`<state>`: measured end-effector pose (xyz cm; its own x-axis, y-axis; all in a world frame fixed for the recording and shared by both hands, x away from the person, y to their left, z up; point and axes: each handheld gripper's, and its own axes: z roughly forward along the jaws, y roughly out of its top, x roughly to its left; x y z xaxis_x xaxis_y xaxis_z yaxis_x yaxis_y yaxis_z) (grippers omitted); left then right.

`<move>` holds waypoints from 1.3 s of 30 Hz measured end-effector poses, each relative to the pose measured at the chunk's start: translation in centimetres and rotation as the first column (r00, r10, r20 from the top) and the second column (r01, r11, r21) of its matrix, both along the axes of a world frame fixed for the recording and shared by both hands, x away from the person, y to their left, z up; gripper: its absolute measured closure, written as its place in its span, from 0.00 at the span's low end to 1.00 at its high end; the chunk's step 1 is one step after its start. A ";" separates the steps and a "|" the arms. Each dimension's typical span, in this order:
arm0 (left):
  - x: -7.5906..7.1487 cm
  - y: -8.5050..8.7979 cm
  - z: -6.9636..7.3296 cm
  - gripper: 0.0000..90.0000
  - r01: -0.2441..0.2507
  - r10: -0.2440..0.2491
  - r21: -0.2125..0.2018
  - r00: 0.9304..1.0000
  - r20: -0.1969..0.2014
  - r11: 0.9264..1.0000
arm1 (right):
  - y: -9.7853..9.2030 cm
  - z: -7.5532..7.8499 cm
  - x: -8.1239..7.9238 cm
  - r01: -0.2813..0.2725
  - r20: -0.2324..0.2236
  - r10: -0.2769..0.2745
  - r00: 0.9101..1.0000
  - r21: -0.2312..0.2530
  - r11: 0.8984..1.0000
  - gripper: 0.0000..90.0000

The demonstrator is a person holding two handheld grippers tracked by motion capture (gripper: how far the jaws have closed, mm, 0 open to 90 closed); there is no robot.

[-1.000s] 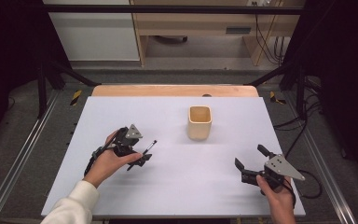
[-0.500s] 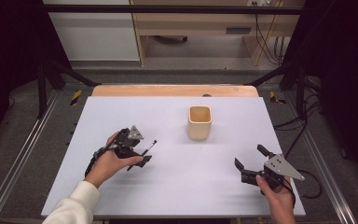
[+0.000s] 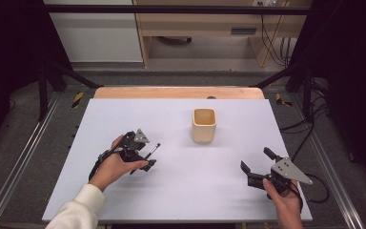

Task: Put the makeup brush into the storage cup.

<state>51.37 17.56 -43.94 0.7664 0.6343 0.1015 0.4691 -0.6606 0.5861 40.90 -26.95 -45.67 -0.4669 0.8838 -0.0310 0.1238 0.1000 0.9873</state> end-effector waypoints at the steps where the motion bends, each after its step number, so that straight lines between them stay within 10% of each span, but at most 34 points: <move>1: 0.0 0.0 0.0 0.05 0.000 0.000 0.000 1.000 0.000 1.000 | 0.0 0.0 0.0 -0.001 0.002 0.001 1.000 -0.002 1.000 0.04; 23: 0.0 0.5 -0.3 0.12 -0.018 0.020 0.037 0.999 -0.044 0.999 | 0.0 0.0 0.0 0.002 -0.002 -0.002 1.000 -0.004 1.000 0.04; 39: -0.4 0.9 -0.4 0.40 -0.019 0.027 0.104 0.996 -0.079 0.994 | 0.1 0.0 0.0 0.001 -0.007 -0.001 1.000 -0.004 1.000 0.04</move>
